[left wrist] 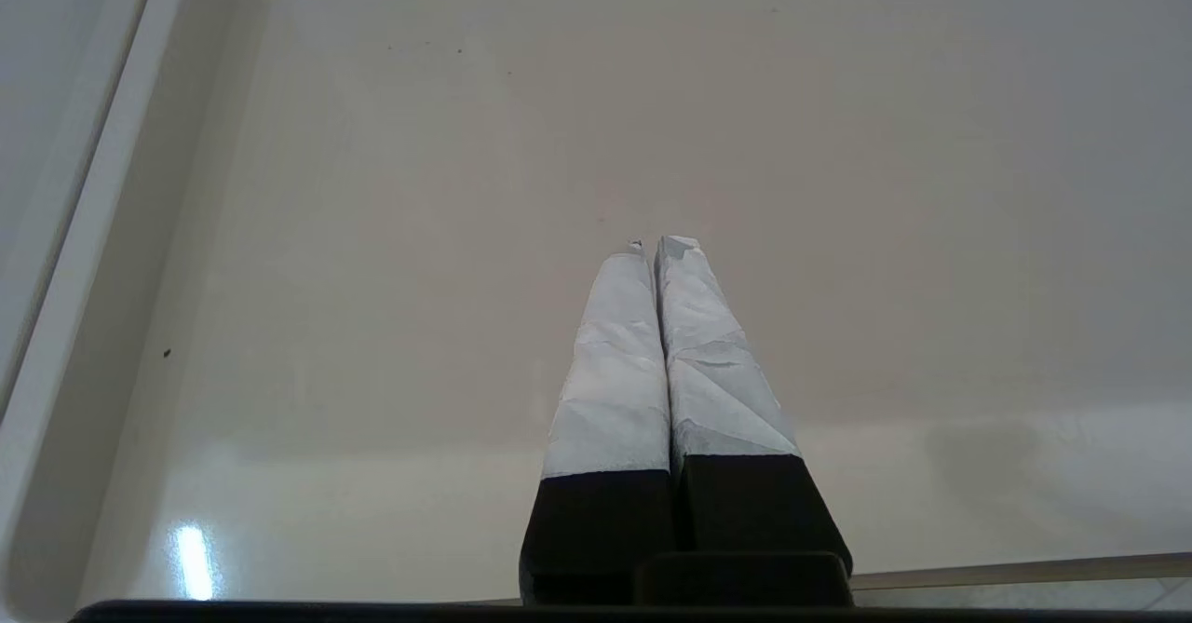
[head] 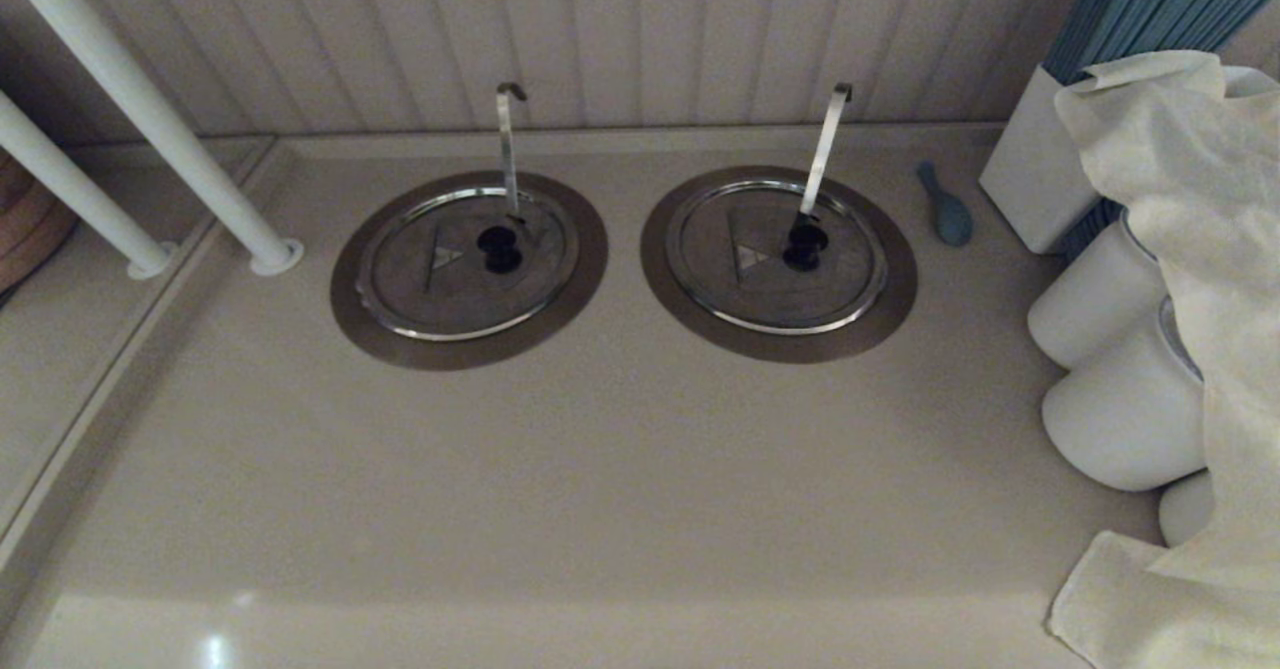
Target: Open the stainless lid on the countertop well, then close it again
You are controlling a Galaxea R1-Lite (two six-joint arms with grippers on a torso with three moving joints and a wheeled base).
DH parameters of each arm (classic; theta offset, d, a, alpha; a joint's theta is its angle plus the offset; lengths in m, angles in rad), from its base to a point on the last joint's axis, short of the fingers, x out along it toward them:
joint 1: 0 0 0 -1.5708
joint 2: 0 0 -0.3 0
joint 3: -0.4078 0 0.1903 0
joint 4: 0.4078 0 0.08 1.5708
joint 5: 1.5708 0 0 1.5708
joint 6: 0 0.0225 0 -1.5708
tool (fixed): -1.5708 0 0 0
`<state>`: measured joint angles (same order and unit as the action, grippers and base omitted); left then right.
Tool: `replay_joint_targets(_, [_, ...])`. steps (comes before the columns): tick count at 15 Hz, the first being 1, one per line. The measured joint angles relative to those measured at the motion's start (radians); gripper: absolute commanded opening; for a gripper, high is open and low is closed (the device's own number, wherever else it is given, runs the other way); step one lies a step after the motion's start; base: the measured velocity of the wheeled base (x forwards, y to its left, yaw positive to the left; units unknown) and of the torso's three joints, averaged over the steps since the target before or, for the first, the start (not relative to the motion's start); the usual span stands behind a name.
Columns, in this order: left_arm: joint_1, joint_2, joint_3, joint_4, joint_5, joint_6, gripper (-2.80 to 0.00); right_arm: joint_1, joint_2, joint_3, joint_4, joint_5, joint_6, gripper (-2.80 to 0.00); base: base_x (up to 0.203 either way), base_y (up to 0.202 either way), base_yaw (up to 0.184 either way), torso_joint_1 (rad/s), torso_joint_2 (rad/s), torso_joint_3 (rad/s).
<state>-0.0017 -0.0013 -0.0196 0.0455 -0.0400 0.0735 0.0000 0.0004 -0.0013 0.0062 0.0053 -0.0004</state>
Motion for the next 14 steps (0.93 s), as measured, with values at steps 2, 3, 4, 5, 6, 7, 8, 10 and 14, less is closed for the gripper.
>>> replay_joint_targets(2, [0.0, 0.0, 0.0, 0.0, 0.001, 0.0, -2.8, 0.0, 0.0, 0.0, 0.0, 0.0, 0.0, -2.8, 0.0, 0.0, 0.0, 0.0, 0.0, 0.0])
replay_joint_targets(3, [0.0, 0.0, 0.0, 0.0, 0.0, -0.001, -2.8, 0.0, 0.0, 0.0, 0.0, 0.0, 0.0, -2.8, 0.0, 0.0, 0.0, 0.0, 0.0, 0.0])
replay_joint_targets(4, [0.0, 0.0, 0.0, 0.001, 0.0, 0.0, -2.8, 0.0, 0.0, 0.0, 0.0, 0.0, 0.0, -2.8, 0.0, 0.0, 0.0, 0.0, 0.0, 0.0])
replay_joint_targets(5, [0.0, 0.0, 0.0, 0.0, 0.0, -0.001, -2.8, 0.0, 0.0, 0.0, 0.0, 0.0, 0.0, -2.8, 0.0, 0.0, 0.0, 0.0, 0.0, 0.0])
replay_joint_targets(6, [0.0, 0.0, 0.0, 0.0, 0.001, -0.001, -2.8, 0.0, 0.0, 0.0, 0.0, 0.0, 0.0, -2.8, 0.0, 0.0, 0.0, 0.0, 0.0, 0.0])
replay_joint_targets(7, [0.0, 0.0, 0.0, 0.0, 0.0, -0.002, -2.8, 0.0, 0.0, 0.0, 0.0, 0.0, 0.0, -2.8, 0.0, 0.0, 0.0, 0.0, 0.0, 0.0])
replay_joint_targets(8, [0.0, 0.0, 0.0, 0.0, 0.0, -0.002, -2.8, 0.0, 0.0, 0.0, 0.0, 0.0, 0.0, -2.8, 0.0, 0.0, 0.0, 0.0, 0.0, 0.0])
replay_joint_targets(10, [0.0, 0.0, 0.0, 0.0, 0.0, -0.002, -2.8, 0.0, 0.0, 0.0, 0.0, 0.0, 0.0, -2.8, 0.0, 0.0, 0.0, 0.0, 0.0, 0.0])
replay_joint_targets(14, [0.0, 0.0, 0.0, 0.0, 0.001, -0.002, -2.8, 0.0, 0.0, 0.0, 0.0, 0.0, -0.001, -2.8, 0.0, 0.0, 0.0, 0.0, 0.0, 0.0])
